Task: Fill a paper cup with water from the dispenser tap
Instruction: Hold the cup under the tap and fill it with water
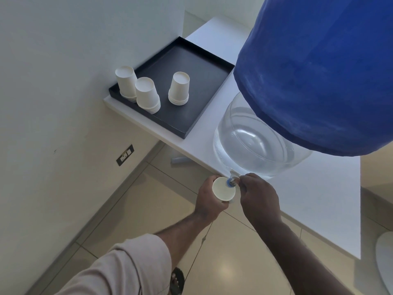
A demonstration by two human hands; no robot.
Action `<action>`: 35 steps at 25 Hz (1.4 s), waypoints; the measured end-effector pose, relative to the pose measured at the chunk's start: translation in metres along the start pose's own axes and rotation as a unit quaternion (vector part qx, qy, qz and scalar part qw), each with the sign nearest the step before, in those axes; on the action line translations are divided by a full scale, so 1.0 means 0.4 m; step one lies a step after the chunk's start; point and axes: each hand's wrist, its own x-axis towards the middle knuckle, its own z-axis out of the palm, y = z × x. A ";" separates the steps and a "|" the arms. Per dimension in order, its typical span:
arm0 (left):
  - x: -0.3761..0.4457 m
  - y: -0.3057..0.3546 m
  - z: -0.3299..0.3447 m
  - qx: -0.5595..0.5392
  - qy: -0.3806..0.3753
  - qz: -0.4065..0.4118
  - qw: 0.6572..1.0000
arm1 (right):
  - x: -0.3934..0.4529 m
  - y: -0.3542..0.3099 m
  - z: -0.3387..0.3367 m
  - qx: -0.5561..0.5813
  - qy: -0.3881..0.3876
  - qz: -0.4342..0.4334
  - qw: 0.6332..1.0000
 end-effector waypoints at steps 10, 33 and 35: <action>-0.006 0.012 -0.001 0.017 -0.009 -0.003 1.000 | -0.001 0.000 0.001 0.004 -0.002 0.016 1.000; 0.005 -0.002 -0.025 -0.002 -0.012 -0.002 1.000 | -0.017 0.006 0.049 -0.033 0.074 -0.023 0.996; 0.007 -0.002 -0.020 0.003 -0.018 0.000 1.000 | -0.027 0.017 0.056 -0.066 0.089 -0.052 0.993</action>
